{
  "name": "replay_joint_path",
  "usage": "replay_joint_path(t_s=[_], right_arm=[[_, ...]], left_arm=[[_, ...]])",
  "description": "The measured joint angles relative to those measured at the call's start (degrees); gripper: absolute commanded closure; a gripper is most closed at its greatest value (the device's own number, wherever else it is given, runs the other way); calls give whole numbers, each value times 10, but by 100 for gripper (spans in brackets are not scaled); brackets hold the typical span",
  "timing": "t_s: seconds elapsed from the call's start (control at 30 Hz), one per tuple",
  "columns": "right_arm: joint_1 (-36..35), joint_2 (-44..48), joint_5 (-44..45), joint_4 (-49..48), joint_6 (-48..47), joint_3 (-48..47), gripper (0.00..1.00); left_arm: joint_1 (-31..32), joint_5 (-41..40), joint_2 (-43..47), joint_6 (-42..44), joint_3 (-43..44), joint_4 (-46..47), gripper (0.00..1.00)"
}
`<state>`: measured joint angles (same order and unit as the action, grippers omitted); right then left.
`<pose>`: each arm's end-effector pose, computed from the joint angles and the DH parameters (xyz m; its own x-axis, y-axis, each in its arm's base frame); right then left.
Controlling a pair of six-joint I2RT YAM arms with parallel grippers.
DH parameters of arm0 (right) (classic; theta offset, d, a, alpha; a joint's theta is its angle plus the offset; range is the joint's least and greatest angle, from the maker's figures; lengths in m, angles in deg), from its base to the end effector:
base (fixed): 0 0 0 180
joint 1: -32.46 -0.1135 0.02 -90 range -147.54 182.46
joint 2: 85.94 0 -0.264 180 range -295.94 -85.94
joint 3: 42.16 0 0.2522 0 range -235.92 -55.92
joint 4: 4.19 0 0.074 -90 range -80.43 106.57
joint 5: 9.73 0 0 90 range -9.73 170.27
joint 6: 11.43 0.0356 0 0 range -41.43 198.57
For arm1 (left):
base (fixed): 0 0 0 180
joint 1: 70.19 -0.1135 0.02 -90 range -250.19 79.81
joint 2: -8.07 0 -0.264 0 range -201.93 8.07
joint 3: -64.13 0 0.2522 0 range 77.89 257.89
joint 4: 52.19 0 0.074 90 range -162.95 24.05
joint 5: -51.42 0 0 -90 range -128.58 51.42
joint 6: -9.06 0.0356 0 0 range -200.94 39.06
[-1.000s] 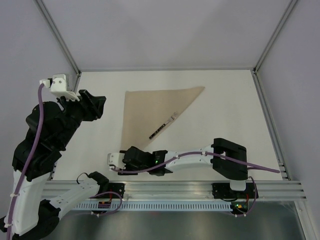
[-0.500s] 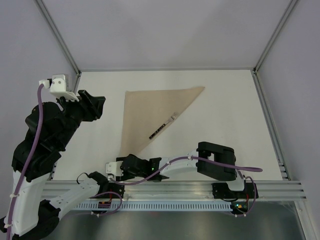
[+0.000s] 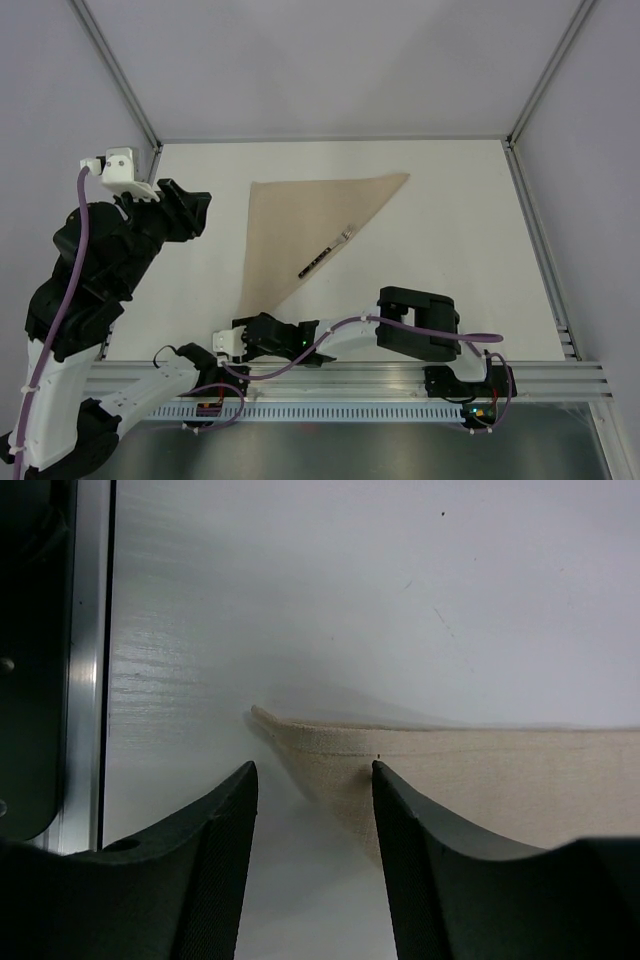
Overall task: Fold the napkin, place the utensils inside, and roll it up
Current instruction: Fold the napkin
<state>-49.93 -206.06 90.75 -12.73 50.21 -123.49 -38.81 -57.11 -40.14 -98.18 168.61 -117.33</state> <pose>0.0651 0.4385 0.1289 0.3944 -0.5752 -0.7166 -0.8711 0.0145 -0.4910 0.0832 -0.0375 0.5035 -0.1926 -0.2117 -0.9582 0.1765 0.9531 -0.2460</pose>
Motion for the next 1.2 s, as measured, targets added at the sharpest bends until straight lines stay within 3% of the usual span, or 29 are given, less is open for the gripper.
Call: replay_joint_path(t_s=[0.73,1.2], right_arm=[[0,-17,16,-15,-14,-2,91],[10,-9,28,57,33,-64,92]], left_arm=[[0,0,-3,0,-9,-3,45],[0,1,-2,0,-11,-4,45]])
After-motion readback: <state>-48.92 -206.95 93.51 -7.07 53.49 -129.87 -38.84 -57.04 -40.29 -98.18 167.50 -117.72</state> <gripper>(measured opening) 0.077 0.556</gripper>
